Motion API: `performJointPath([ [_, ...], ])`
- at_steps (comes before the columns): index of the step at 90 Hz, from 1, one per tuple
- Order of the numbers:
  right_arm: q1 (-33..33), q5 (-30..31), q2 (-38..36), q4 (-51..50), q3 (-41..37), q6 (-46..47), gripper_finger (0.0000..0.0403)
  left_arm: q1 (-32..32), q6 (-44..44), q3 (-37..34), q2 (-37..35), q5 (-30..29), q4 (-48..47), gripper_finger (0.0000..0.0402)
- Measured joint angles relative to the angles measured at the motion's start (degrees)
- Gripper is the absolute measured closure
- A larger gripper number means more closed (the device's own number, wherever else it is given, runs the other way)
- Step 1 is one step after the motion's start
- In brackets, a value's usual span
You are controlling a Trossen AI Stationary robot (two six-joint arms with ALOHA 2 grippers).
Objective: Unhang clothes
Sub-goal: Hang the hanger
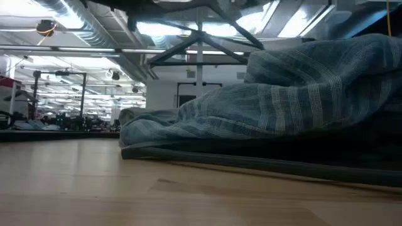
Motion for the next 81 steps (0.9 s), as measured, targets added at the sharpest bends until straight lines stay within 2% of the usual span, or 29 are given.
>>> performJointPath([
  [13,0.0,0.07,0.0,-1.49,0.0,0.0,0.0149,6.36,1.82,9.07,5.18,8.04,-4.65,0.0377],
  [25,0.0,0.09,0.2,-1.27,-0.03,0.0,0.0149,11.02,5.49,16.53,11.02,12.28,-11.16,0.0377],
  [32,-0.02,0.34,0.37,-0.81,-0.04,0.33,0.0149,13.12,6.27,19.8,13.6,14.65,-11.24,0.0377],
  [51,-0.02,5.58,1.29,4.28,-0.09,3.07,0.0149,19.95,5.92,25.54,19.16,25.94,-11.59,0.0377],
  [67,-0.02,6.64,2.59,4.53,-0.09,4.15,0.0149,20.83,9.53,26.15,19.77,26.54,-13.38,0.0377],
  [81,-0.11,7.69,3.54,4.57,-0.09,4.15,0.0149,20.31,12.7,26.04,20.41,23.46,-17.79,0.0377],
])
